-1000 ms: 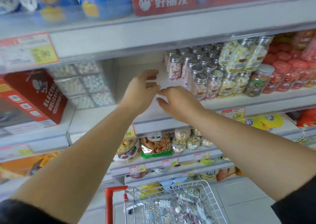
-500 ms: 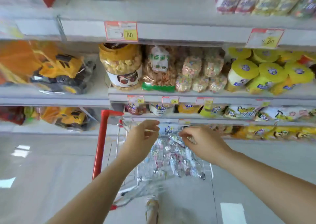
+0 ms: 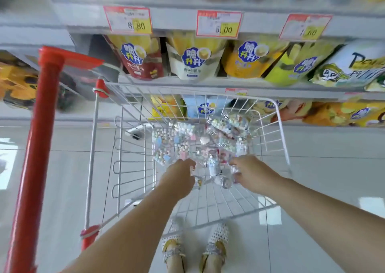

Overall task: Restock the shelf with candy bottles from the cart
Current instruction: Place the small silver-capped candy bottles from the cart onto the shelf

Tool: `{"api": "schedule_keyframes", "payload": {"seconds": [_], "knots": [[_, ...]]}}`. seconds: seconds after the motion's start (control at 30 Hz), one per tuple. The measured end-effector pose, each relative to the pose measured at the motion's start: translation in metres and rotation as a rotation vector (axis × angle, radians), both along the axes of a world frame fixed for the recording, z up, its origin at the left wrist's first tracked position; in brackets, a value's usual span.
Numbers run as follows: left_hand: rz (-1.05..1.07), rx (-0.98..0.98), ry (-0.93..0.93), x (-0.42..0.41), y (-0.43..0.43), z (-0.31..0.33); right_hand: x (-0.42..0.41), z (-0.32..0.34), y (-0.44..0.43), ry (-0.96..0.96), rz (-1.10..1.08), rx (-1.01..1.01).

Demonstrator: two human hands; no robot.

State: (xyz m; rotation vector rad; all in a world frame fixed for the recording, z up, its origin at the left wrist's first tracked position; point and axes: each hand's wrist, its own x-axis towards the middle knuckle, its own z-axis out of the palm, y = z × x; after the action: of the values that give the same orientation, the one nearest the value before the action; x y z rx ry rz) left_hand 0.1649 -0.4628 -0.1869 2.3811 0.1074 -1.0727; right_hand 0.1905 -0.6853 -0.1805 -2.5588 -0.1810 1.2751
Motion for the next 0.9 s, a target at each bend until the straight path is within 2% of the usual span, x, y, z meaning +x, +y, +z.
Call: {"api": "schedule_keyframes", "payload": {"seconds": [0.13, 0.3, 0.4, 0.6, 0.77, 0.9], "knots": [[-0.238, 0.075, -0.044, 0.009, -0.019, -0.046, 0.000, -0.039, 0.010, 0.046, 0.096, -0.069], [-0.528, 0.279, -0.178, 0.026, -0.038, -0.086, 0.003, -0.066, 0.013, -0.010, 0.040, -0.044], [-0.537, 0.375, -0.169, 0.036, -0.049, -0.099, 0.002, -0.075, 0.012, -0.030, 0.035, -0.003], [-0.435, 0.345, -0.051, 0.036, -0.063, -0.106, -0.002, -0.077, 0.002, 0.025, 0.012, 0.082], [-0.449, 0.317, -0.123, 0.023, -0.056, -0.109, 0.002, -0.075, 0.002, 0.085, -0.010, 0.075], [-0.537, 0.350, -0.138, 0.023, -0.055, -0.107, 0.001, -0.070, 0.005, 0.076, -0.011, 0.067]]}}
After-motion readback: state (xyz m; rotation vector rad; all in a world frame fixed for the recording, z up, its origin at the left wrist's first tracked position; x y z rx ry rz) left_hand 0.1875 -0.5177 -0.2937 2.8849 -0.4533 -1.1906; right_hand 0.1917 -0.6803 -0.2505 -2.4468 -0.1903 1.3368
